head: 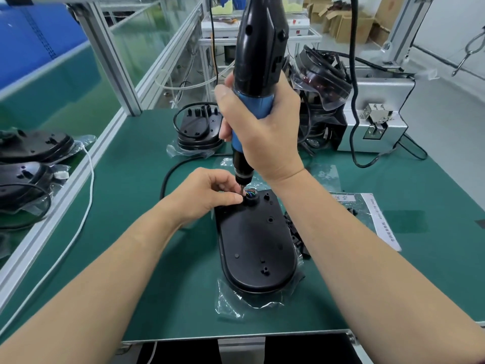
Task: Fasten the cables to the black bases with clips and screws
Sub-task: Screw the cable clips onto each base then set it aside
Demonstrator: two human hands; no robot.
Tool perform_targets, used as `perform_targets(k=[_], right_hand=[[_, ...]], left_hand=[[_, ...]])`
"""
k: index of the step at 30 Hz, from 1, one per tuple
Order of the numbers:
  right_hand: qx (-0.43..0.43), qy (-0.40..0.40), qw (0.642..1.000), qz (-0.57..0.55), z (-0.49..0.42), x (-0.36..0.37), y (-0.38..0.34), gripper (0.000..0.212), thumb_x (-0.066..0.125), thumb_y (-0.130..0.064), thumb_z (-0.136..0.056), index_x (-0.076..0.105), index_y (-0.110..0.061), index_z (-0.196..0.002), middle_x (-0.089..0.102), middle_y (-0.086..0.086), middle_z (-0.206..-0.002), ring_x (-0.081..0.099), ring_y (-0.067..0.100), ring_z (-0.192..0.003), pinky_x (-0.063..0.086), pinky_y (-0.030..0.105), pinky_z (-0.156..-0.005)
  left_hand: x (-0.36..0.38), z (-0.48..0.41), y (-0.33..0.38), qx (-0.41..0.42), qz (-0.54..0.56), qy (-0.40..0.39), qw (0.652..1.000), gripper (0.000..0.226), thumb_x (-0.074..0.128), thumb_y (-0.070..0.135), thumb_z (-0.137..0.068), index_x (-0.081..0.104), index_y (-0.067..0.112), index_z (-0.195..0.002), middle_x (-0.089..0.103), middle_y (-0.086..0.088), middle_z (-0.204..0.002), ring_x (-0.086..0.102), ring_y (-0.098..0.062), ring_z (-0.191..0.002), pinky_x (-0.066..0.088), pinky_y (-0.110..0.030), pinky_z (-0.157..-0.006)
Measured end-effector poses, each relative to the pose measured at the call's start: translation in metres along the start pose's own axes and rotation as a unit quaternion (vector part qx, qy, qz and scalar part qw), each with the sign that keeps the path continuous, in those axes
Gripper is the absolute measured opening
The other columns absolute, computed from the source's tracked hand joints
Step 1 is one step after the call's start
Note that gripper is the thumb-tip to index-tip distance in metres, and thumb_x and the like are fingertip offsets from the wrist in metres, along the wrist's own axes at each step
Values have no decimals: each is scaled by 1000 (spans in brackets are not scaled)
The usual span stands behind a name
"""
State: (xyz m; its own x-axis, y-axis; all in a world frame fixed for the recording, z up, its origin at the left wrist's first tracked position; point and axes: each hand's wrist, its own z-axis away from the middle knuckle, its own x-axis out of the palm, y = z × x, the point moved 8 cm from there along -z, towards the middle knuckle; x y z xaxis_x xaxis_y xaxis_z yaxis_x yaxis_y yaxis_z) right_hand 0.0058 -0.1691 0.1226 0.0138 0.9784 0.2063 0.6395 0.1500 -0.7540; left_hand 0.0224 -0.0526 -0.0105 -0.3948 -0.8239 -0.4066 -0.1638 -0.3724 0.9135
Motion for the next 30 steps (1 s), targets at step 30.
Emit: perform_targets(k=[30], right_hand=[[32,-22,998,-53,-4,-3,5,16,65,4,-86,54,13,-92,57,6,-64,55,28,-41,47,34,-48]], left_hand=[[3,-3,-26,-17,145,-26,989,27,64,1,-79,75,25,-80,73,2,-88,62,-8,-77,51,-19,-75]])
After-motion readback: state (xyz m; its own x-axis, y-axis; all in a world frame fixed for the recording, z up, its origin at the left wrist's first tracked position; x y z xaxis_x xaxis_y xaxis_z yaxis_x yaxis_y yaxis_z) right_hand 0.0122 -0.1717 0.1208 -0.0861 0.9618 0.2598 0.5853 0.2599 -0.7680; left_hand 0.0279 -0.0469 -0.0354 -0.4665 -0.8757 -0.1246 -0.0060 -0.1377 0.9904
